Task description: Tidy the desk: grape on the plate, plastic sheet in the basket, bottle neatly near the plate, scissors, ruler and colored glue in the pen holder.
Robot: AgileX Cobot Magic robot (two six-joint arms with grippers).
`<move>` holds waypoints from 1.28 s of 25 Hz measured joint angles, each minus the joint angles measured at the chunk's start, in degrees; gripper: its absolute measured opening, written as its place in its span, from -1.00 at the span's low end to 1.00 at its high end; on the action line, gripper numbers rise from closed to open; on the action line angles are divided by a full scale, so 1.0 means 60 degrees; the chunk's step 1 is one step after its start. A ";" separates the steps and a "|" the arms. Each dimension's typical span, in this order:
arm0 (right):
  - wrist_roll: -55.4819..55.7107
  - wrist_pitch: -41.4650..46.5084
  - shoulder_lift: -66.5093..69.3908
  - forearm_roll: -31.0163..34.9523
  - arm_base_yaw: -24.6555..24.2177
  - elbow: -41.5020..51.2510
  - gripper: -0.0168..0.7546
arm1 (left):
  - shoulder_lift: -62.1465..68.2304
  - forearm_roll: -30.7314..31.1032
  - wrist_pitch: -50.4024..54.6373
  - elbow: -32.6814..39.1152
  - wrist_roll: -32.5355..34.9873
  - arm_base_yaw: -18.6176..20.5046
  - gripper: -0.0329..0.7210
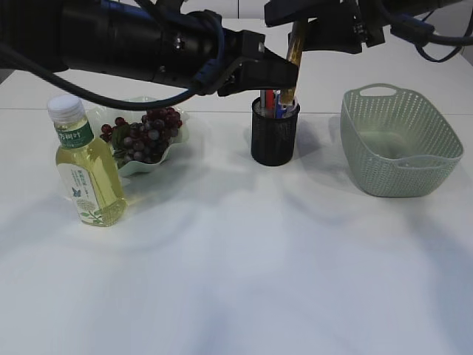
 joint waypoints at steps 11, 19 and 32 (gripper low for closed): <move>-0.0032 0.0057 0.0016 0.0000 0.0000 0.0000 -0.07 | 0.0000 -0.0074 -0.0052 0.0000 0.0101 0.0000 -0.77; -0.0120 0.0024 0.0036 -0.0103 -0.0018 0.0000 -0.46 | 0.0000 -0.0091 -0.0052 0.0000 0.0137 0.0000 -0.77; -0.0561 -0.0035 0.0056 -0.0148 -0.0018 0.0000 -0.47 | 0.0156 -0.0524 0.0013 0.0000 0.0348 0.0000 -0.77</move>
